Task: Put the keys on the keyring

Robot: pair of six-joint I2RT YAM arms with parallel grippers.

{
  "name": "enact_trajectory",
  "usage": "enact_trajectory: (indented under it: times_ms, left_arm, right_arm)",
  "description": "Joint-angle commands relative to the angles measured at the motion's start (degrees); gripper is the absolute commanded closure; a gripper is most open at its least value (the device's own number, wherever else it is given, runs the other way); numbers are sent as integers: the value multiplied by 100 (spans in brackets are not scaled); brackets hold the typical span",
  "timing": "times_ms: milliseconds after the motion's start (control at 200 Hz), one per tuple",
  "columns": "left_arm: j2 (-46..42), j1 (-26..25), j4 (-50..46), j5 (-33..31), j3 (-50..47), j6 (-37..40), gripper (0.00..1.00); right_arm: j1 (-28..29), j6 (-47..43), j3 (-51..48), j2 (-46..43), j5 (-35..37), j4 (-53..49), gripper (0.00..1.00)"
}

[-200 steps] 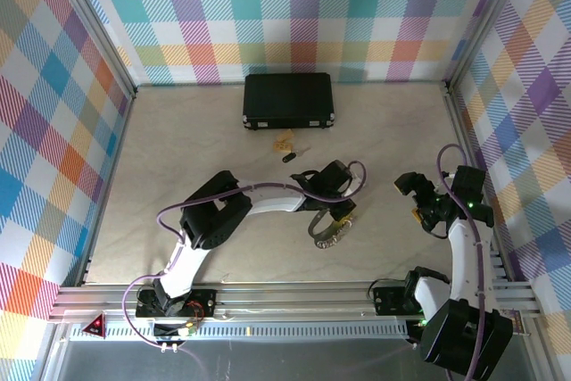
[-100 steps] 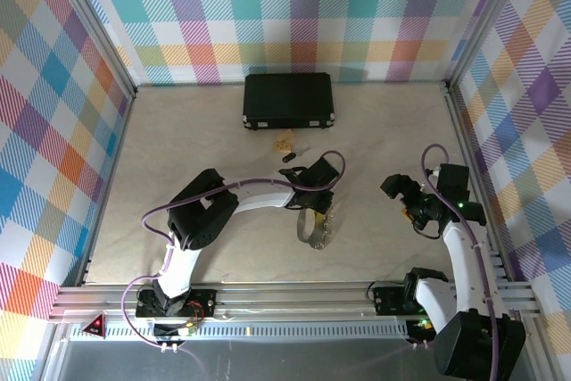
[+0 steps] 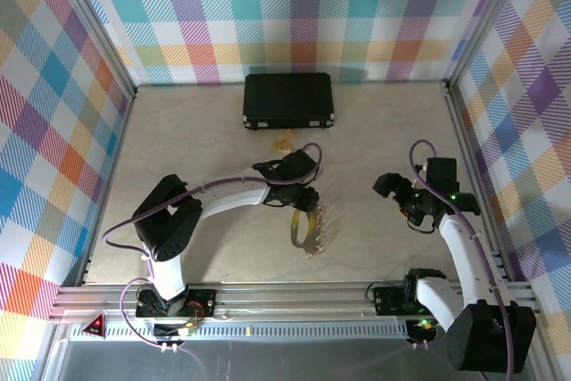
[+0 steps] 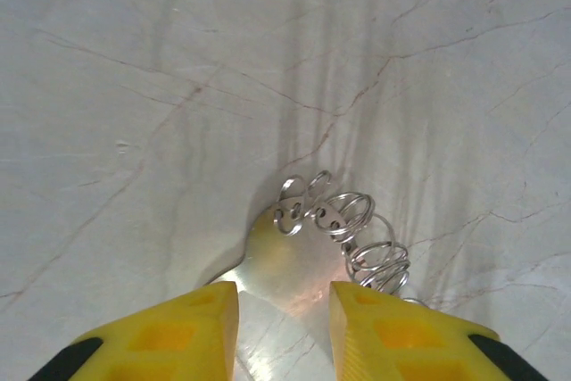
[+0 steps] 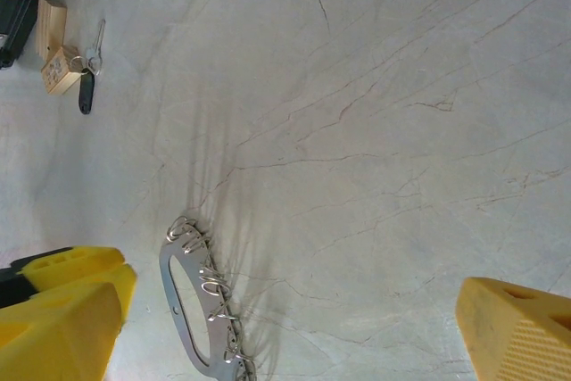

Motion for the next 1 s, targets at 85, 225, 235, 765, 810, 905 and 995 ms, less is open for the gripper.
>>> enact_trajectory:
  times_ms: [85,225,235,765,810,905,995]
  left_arm:
    - [-7,239,61,685,-118,145,74]
    - [100,242,238,1133,-88,534,72]
    - [101,241,230,1146,-83,572,72]
    - [543,241,837,1256,-257,1446,69]
    - [600,235,854,1239,-224,1474,68]
    - [678,241,866,1197,-174,1530,69]
    - [733,238,883,1148,-124,1540,71]
  right_arm:
    - [162,-160,243,107,122,15,4]
    - [212,-191,288,117,137,-42,4]
    - [213,-197,292,113,137,-56,4]
    - [301,-177,452,214,172,-66,4]
    - [301,-177,467,214,181,-83,4]
    - [301,-180,512,215,190,-101,4]
    - [299,-193,520,230,201,-104,3]
